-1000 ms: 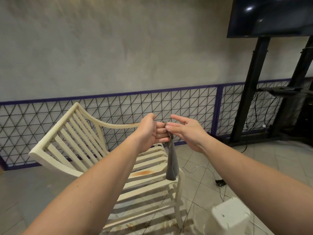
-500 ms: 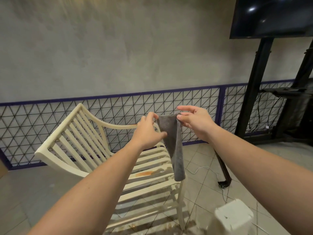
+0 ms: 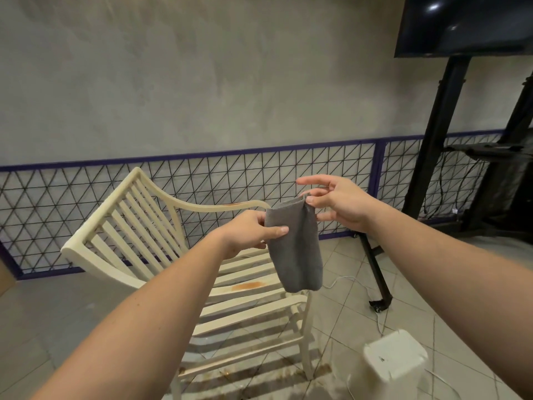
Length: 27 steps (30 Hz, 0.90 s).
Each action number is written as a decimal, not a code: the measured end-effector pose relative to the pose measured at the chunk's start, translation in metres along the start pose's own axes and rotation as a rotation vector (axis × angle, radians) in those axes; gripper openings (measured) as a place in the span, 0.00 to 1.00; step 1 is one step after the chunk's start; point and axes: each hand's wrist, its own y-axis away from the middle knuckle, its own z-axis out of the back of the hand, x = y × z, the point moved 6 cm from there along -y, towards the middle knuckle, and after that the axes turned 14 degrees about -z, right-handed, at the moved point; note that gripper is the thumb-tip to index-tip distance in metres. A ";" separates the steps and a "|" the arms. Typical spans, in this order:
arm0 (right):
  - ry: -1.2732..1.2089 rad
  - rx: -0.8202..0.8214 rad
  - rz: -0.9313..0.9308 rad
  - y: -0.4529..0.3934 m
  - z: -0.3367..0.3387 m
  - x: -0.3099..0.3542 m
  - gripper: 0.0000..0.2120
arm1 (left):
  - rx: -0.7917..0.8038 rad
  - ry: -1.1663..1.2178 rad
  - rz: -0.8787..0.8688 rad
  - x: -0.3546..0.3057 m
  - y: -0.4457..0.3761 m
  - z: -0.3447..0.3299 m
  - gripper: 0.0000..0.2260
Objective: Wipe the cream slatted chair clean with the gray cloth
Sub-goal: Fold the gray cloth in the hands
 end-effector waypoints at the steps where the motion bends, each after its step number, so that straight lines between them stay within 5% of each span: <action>1: 0.004 0.005 -0.029 -0.002 0.000 -0.007 0.21 | 0.003 0.004 0.019 0.004 0.002 -0.001 0.11; 6: -0.046 -0.019 -0.068 -0.007 -0.002 -0.014 0.18 | 0.013 0.073 0.024 0.003 0.007 -0.003 0.11; 9: -0.150 -0.041 -0.026 -0.010 -0.001 -0.005 0.15 | -0.125 0.280 -0.001 -0.010 0.002 0.004 0.11; 12: 0.045 0.163 -0.261 -0.010 -0.024 -0.048 0.26 | -0.256 0.424 -0.011 -0.011 -0.001 0.011 0.10; 15: 0.012 0.166 -0.241 -0.015 -0.036 -0.080 0.16 | -0.379 0.479 0.012 0.002 0.002 0.015 0.12; 21: -0.070 -0.066 -0.211 -0.027 -0.028 -0.082 0.09 | -0.181 0.560 0.228 0.041 0.027 -0.010 0.27; 23: -0.027 -0.111 -0.234 -0.030 -0.026 -0.084 0.09 | -0.298 0.543 0.163 0.045 0.023 -0.007 0.33; 27: -0.021 -0.152 -0.200 -0.029 -0.026 -0.082 0.13 | -0.364 0.186 0.045 0.044 0.017 0.002 0.22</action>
